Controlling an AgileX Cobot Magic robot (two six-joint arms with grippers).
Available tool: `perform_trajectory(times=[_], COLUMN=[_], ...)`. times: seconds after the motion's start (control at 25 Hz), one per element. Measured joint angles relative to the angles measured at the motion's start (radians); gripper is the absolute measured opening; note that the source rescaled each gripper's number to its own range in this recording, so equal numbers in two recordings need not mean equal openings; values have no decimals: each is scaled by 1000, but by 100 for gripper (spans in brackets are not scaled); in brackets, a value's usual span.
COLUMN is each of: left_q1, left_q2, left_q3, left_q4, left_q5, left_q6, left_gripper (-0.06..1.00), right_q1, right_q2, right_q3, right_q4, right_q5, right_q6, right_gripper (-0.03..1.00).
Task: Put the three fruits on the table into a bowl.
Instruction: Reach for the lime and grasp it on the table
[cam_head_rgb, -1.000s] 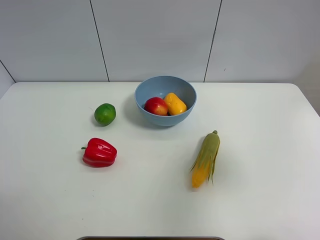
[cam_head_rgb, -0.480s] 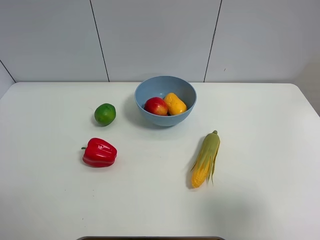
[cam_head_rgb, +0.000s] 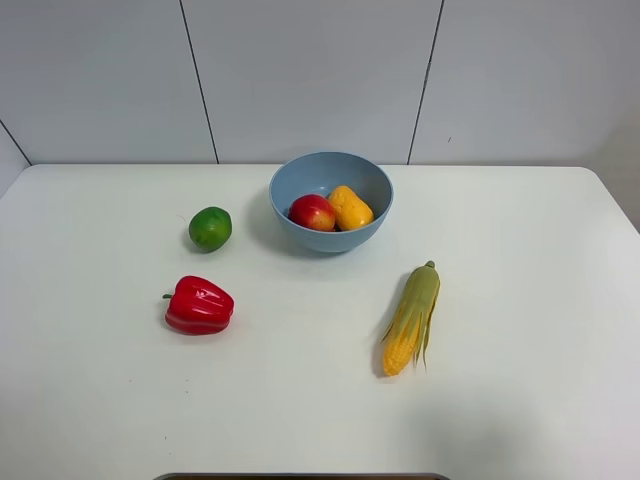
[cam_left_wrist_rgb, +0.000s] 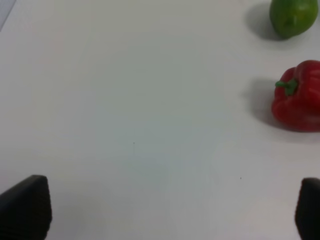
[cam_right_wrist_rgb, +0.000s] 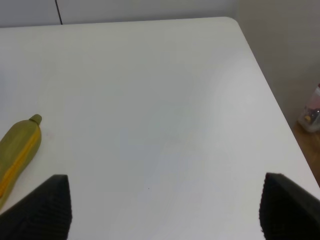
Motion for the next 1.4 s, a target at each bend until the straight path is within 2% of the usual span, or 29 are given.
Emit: perform_trajectory(times=[1.4], left_q1=[0], left_q2=[0], left_q3=[0], left_q4=[0], left_q5=[0], left_q6=[0], left_gripper=[100], right_q1=[0], right_q2=[0], right_q3=[0], right_q4=[0], right_q5=[0], right_q6=[-1], right_gripper=[49])
